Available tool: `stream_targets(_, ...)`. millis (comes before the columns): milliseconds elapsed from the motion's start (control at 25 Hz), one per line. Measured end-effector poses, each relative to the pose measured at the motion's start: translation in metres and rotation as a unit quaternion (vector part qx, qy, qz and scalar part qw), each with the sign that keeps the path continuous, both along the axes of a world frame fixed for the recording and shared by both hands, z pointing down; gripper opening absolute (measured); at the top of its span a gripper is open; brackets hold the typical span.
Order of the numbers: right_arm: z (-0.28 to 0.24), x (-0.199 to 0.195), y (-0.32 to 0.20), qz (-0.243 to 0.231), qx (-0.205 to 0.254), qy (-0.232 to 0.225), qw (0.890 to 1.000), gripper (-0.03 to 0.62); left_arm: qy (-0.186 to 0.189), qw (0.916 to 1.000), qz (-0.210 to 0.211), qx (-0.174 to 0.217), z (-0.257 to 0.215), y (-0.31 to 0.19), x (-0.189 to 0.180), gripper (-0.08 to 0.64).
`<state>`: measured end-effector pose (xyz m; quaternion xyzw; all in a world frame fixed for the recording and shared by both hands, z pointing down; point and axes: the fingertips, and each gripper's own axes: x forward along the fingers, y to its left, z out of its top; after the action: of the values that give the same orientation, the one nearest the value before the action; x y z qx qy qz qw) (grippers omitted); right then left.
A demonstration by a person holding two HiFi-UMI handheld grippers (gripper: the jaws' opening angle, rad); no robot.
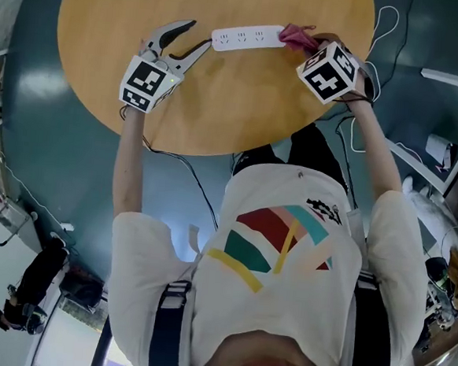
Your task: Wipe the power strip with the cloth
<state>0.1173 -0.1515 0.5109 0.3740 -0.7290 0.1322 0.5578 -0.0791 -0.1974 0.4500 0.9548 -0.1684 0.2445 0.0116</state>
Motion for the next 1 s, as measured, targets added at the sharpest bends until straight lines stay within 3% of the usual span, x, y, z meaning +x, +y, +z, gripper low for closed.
stream_targets(120,-0.049,0.008,-0.012,0.046,0.061,-0.097,0.992,0.04,0.089,0.9899,-0.109,0.02,-0.045,0.006,0.006,0.232)
stream_targets(160,-0.068,0.006,-0.017,0.056,0.084,-0.129,0.986,0.04,0.11,0.9822,-0.15,0.028,-0.057,0.007,0.005,0.172)
stream_targets(240,-0.108,-0.008,-0.034,0.07,0.129,-0.193,0.97,0.04,0.148,0.9601,-0.234,0.038,-0.079,0.0,-0.006,0.043)
stream_targets(360,-0.156,-0.045,-0.053,0.073,0.185,-0.293,0.935,0.039,0.21,0.9233,-0.32,0.031,-0.102,0.002,-0.025,0.043)
stream_targets(480,-0.158,-0.071,-0.022,0.069,0.194,-0.364,0.909,0.039,0.246,0.9001,-0.359,0.018,-0.102,0.038,-0.025,0.043)
stream_targets(600,-0.144,-0.095,0.006,0.043,0.169,-0.391,0.904,0.038,0.246,0.8918,-0.378,0.03,-0.108,0.054,-0.023,0.043)
stream_targets(800,-0.136,-0.121,0.027,0.002,0.149,-0.405,0.902,0.038,0.226,0.894,-0.384,0.052,-0.116,0.056,-0.026,0.043)
stream_targets(1000,-0.149,-0.129,0.025,-0.014,0.154,-0.415,0.897,0.038,0.231,0.8876,-0.395,0.052,-0.121,0.058,-0.033,0.043)
